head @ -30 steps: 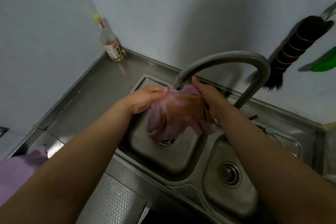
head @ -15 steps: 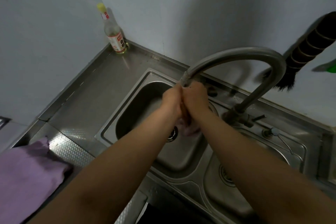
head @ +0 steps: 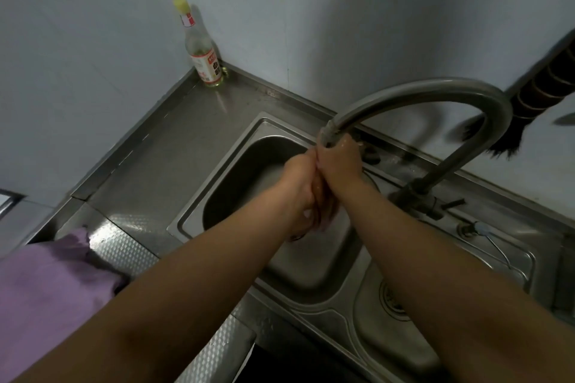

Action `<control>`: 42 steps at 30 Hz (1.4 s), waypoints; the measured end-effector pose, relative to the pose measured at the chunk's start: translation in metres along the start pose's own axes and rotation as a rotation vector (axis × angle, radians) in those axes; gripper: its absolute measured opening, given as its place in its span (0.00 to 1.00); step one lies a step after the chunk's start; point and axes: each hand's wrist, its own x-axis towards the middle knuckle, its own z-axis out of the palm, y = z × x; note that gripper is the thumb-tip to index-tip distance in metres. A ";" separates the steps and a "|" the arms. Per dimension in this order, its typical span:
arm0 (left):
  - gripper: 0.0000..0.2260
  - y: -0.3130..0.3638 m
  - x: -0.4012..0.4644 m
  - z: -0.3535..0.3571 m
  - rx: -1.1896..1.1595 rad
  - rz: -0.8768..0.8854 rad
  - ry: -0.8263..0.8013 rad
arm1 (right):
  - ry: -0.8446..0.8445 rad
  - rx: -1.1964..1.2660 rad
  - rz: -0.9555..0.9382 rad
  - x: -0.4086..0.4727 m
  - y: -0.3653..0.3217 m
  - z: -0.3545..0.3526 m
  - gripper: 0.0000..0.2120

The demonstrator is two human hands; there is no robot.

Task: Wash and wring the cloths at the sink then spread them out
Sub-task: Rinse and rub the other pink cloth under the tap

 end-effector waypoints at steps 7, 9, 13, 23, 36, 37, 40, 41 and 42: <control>0.13 -0.002 -0.004 0.008 -0.104 0.005 0.047 | -0.013 -0.124 0.002 0.002 0.003 0.003 0.15; 0.13 -0.004 -0.006 0.010 -0.101 0.043 0.011 | 0.002 -0.101 -0.036 0.003 0.005 0.000 0.13; 0.14 0.009 0.008 -0.002 -0.057 0.146 0.068 | -0.023 -0.207 -0.106 -0.015 0.004 0.015 0.17; 0.18 0.023 0.004 -0.056 0.879 0.069 -0.431 | -0.349 -0.075 0.175 0.042 0.023 -0.028 0.20; 0.20 0.031 0.023 -0.051 0.472 0.451 0.045 | -0.459 0.514 0.164 0.033 0.059 -0.025 0.23; 0.21 0.028 0.029 -0.046 0.419 0.426 0.084 | -0.371 0.468 0.130 0.027 0.054 -0.016 0.23; 0.20 0.018 0.032 -0.025 0.216 0.243 0.097 | -0.221 0.200 -0.003 0.003 0.029 0.009 0.18; 0.18 0.012 0.028 -0.016 0.155 0.195 0.099 | -0.194 0.140 -0.021 0.001 0.025 0.015 0.20; 0.16 0.006 0.025 -0.006 0.124 0.174 0.098 | -0.158 0.082 -0.023 0.003 0.024 0.018 0.20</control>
